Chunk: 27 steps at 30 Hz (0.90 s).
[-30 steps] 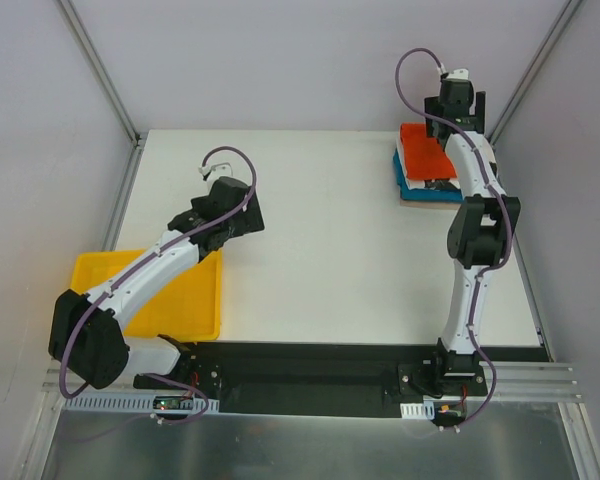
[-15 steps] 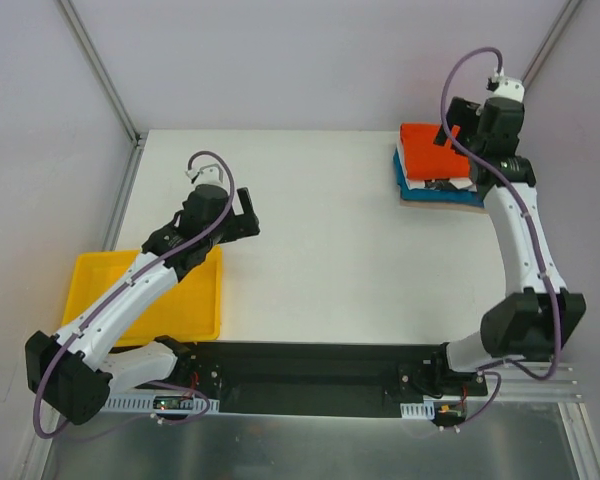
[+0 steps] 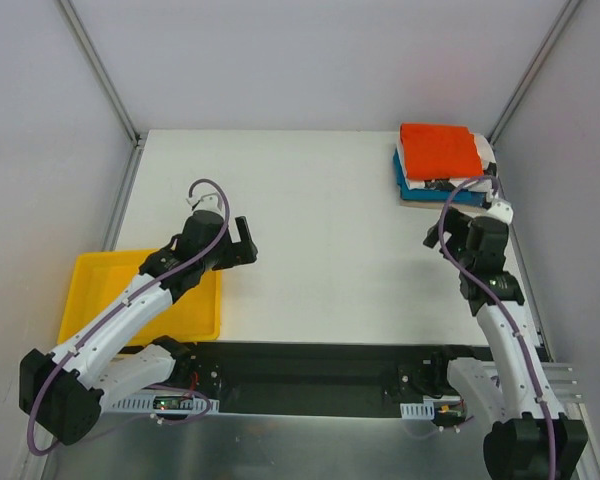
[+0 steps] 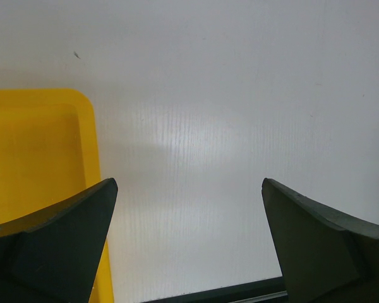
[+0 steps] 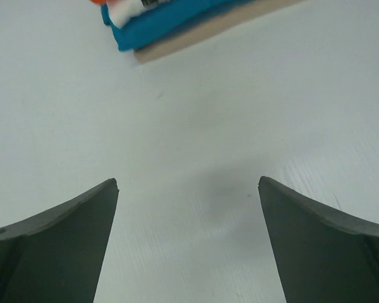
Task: Fold and stack the t-shirts
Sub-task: Neatly place the folded tshirt to the corner
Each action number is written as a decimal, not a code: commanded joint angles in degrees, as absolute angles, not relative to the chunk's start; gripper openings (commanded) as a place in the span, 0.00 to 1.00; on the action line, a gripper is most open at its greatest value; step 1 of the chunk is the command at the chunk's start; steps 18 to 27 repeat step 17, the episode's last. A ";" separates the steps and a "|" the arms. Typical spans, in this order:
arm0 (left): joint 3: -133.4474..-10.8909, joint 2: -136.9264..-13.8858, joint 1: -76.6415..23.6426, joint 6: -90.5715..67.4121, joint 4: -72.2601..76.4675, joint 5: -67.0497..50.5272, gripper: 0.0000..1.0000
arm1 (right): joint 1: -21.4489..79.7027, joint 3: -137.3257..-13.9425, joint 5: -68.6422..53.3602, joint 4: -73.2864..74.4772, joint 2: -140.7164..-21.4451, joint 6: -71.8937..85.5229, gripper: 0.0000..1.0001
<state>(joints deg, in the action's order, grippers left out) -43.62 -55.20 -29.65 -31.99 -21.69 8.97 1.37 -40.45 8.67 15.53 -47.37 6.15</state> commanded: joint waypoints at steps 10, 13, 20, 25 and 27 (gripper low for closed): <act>-39.20 -52.21 -29.97 -36.38 -20.74 9.58 0.99 | 1.58 -23.12 11.60 8.52 -31.82 9.58 0.96; -38.94 -51.77 -29.97 -36.83 -20.74 10.37 0.99 | 1.58 -22.85 12.22 8.70 -30.68 9.23 0.97; -38.76 -50.98 -29.97 -37.09 -20.83 11.25 0.99 | 1.58 -22.15 13.09 8.35 -29.62 9.05 0.96; -38.76 -50.98 -29.97 -37.09 -20.83 11.25 0.99 | 1.58 -22.15 13.09 8.35 -29.62 9.05 0.96; -38.76 -50.98 -29.97 -37.09 -20.83 11.25 0.99 | 1.58 -22.15 13.09 8.35 -29.62 9.05 0.96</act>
